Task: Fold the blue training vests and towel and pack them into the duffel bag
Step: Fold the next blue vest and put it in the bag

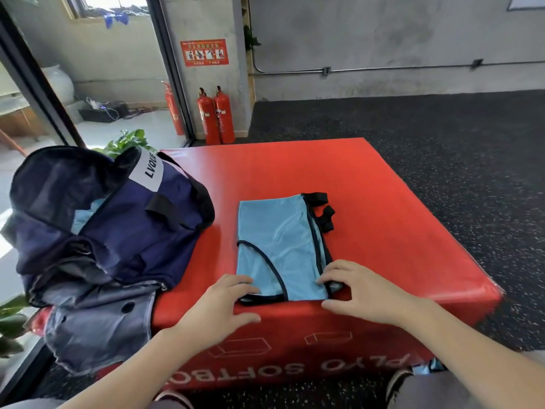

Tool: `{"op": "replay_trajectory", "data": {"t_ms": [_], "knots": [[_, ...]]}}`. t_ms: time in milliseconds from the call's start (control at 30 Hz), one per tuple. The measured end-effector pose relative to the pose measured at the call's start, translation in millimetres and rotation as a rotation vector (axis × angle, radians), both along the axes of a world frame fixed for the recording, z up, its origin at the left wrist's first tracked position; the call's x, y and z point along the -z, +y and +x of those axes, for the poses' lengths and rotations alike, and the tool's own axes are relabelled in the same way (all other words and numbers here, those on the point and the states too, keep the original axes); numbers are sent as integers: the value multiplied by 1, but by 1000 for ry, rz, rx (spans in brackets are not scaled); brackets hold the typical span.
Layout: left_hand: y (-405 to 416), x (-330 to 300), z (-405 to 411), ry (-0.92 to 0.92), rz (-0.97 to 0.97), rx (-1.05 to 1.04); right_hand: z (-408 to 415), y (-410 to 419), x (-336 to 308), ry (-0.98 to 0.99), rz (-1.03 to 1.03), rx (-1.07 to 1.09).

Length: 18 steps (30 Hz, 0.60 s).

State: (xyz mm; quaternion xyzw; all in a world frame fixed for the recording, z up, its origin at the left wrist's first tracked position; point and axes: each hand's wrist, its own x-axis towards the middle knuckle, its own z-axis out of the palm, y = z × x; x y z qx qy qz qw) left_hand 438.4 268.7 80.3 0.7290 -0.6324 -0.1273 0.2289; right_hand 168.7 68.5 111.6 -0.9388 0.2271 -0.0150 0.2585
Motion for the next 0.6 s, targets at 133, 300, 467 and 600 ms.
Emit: {"op": "replay_trajectory", "data": {"t_ms": [133,300,467,600], "knots": [[8,4,-4,-4,-31,-5,1,12,11,27,-60,-12],[14,3,-9,11,-133,-41,-1,22,17,-53,-57,-12],[19,-8,-16,69,-145,-84,-6,27,16,-73,-122,-13],[23,-13,-23,152,-154,-146,-6,30,9,-158,-146,-21]]}}
